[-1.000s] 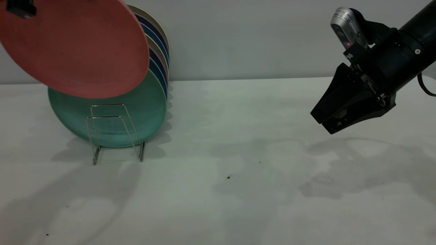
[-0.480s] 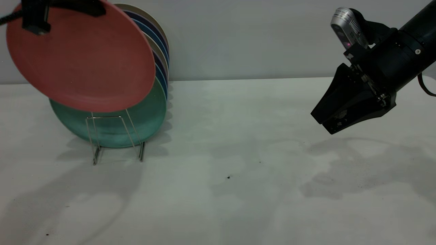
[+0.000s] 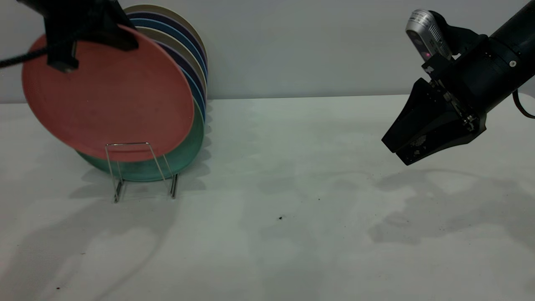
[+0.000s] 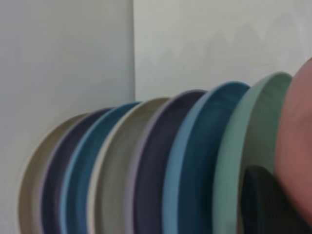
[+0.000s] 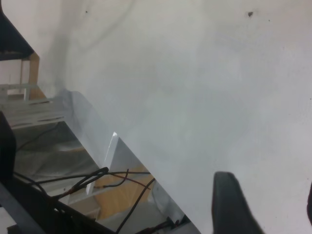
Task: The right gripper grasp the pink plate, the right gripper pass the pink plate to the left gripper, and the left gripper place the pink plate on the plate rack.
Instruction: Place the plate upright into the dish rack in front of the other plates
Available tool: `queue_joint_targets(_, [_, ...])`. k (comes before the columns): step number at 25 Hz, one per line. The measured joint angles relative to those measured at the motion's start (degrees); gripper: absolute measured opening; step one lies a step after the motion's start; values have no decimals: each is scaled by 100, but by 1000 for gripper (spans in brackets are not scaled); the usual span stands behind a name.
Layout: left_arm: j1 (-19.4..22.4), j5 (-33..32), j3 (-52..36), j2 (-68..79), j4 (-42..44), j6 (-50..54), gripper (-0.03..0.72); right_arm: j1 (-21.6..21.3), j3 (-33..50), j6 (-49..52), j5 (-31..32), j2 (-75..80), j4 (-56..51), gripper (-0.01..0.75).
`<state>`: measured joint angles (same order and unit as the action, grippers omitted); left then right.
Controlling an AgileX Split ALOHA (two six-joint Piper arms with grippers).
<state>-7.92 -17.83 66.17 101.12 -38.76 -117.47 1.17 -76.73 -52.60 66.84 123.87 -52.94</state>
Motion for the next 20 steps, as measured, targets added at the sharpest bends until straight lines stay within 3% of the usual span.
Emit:
queue_joint_targets(16, [48,445,0,516,-64,42,84,0,0,0,0,0,130,398])
queue_joint_targets(20, [48,534,4,529,-237,42,152,0,0,0,0,0,134,398])
